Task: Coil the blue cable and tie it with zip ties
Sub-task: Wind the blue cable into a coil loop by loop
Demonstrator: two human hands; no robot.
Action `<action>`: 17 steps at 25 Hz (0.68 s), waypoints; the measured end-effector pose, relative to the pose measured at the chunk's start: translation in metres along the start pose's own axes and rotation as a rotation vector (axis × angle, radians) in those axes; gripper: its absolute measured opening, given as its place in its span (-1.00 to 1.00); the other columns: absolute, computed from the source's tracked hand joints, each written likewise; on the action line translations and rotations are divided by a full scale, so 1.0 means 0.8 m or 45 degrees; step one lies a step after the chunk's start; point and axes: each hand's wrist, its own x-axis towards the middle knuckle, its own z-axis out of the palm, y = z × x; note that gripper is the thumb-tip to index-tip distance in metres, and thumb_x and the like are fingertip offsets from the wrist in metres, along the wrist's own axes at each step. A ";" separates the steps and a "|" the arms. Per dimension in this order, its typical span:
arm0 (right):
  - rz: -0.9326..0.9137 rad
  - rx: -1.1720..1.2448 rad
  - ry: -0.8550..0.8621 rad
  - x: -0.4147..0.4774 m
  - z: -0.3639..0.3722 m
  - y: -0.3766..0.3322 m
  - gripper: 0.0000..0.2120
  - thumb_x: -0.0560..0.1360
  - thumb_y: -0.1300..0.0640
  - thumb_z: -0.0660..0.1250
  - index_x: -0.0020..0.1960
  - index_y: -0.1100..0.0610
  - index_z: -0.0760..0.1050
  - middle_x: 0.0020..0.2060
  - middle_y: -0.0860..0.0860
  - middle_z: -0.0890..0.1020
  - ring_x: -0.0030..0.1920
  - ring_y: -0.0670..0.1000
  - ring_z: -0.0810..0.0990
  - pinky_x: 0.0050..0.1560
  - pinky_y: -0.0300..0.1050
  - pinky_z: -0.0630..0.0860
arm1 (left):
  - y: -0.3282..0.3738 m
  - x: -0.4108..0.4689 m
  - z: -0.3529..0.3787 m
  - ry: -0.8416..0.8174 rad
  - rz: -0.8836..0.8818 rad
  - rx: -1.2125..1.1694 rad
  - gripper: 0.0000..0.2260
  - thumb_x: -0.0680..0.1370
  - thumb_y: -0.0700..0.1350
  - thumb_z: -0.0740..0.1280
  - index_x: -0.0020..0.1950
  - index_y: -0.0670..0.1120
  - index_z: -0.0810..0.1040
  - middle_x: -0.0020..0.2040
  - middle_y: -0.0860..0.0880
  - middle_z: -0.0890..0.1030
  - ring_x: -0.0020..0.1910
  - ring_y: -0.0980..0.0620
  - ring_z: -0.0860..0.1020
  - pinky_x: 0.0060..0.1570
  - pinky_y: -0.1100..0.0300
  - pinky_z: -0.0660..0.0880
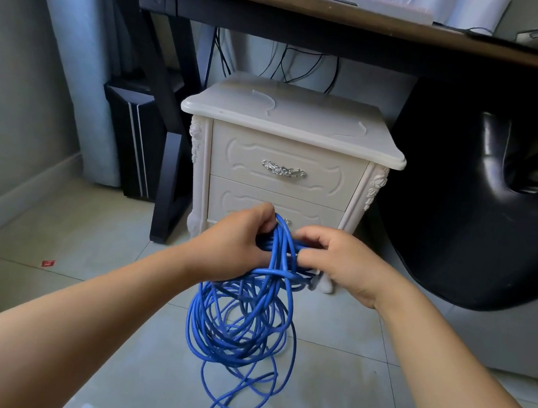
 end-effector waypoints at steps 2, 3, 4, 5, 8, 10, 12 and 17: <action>0.030 -0.010 0.023 0.001 0.009 -0.006 -0.83 0.46 0.00 0.38 -0.10 0.11 0.61 -0.25 0.05 0.61 -0.27 -0.07 0.54 -0.24 -0.17 0.45 | 0.000 0.002 0.003 0.060 0.008 0.113 -0.63 0.42 -0.15 0.45 -0.23 -0.02 0.22 -0.37 0.09 0.33 -0.40 0.08 0.21 -0.41 0.24 0.24; 0.046 -0.104 0.087 0.001 0.017 -0.006 -0.71 0.42 -0.13 0.42 -0.09 0.09 0.59 -0.24 -0.02 0.61 -0.29 -0.11 0.54 -0.28 -0.24 0.43 | -0.001 0.002 0.004 0.069 0.014 0.159 -0.66 0.42 -0.18 0.42 -0.23 -0.01 0.22 -0.37 0.09 0.36 -0.40 0.07 0.24 -0.41 0.24 0.23; 0.029 -0.188 0.141 0.004 0.024 -0.002 -0.66 0.38 -0.19 0.45 -0.07 0.06 0.58 -0.20 -0.06 0.63 -0.27 -0.13 0.56 -0.30 -0.29 0.41 | -0.002 0.003 0.004 0.068 0.018 0.193 -0.66 0.42 -0.19 0.40 -0.24 0.01 0.21 -0.37 0.09 0.37 -0.38 0.04 0.26 -0.42 0.24 0.23; 0.015 -0.212 0.186 0.005 0.032 -0.002 -0.71 0.38 -0.15 0.48 -0.06 0.03 0.57 -0.17 -0.07 0.64 -0.25 -0.13 0.57 -0.32 -0.32 0.41 | -0.003 0.003 0.004 0.067 0.019 0.216 -0.64 0.42 -0.20 0.40 -0.24 0.03 0.20 -0.37 0.10 0.36 -0.37 0.03 0.26 -0.42 0.25 0.22; 0.009 -0.007 0.261 0.009 0.029 0.001 -0.97 0.45 0.19 0.38 -0.15 0.08 0.55 -0.35 -0.04 0.58 -0.37 -0.06 0.50 -0.39 -0.26 0.38 | -0.001 0.005 0.004 0.117 0.033 0.207 -0.63 0.42 -0.17 0.45 -0.21 0.03 0.22 -0.37 0.09 0.38 -0.41 0.09 0.27 -0.40 0.25 0.24; 0.057 0.125 0.314 0.012 0.020 0.004 -0.89 0.45 0.30 0.29 -0.18 0.15 0.55 -0.49 -0.05 0.51 -0.49 -0.08 0.44 -0.51 -0.32 0.31 | 0.002 0.004 0.005 0.142 0.084 0.157 -0.68 0.43 -0.20 0.42 -0.13 0.00 0.26 -0.36 0.07 0.42 -0.41 0.10 0.31 -0.39 0.27 0.25; 0.077 0.226 0.360 0.014 0.010 0.010 -0.83 0.44 0.39 0.26 -0.17 0.19 0.57 -0.50 -0.04 0.54 -0.50 -0.09 0.48 -0.53 -0.32 0.34 | 0.004 0.003 0.000 0.186 0.131 0.056 -0.72 0.44 -0.27 0.38 -0.07 -0.05 0.30 -0.36 0.06 0.47 -0.44 0.14 0.34 -0.41 0.33 0.27; 0.179 0.208 0.426 0.020 -0.010 0.042 -0.69 0.37 0.50 0.25 -0.11 0.17 0.61 -0.12 0.15 0.70 -0.24 0.04 0.62 -0.32 -0.21 0.54 | 0.001 0.005 -0.030 0.363 0.036 -0.340 -0.87 0.55 -0.21 0.39 0.02 0.02 0.57 -0.28 0.12 0.58 -0.36 0.25 0.45 -0.26 0.40 0.39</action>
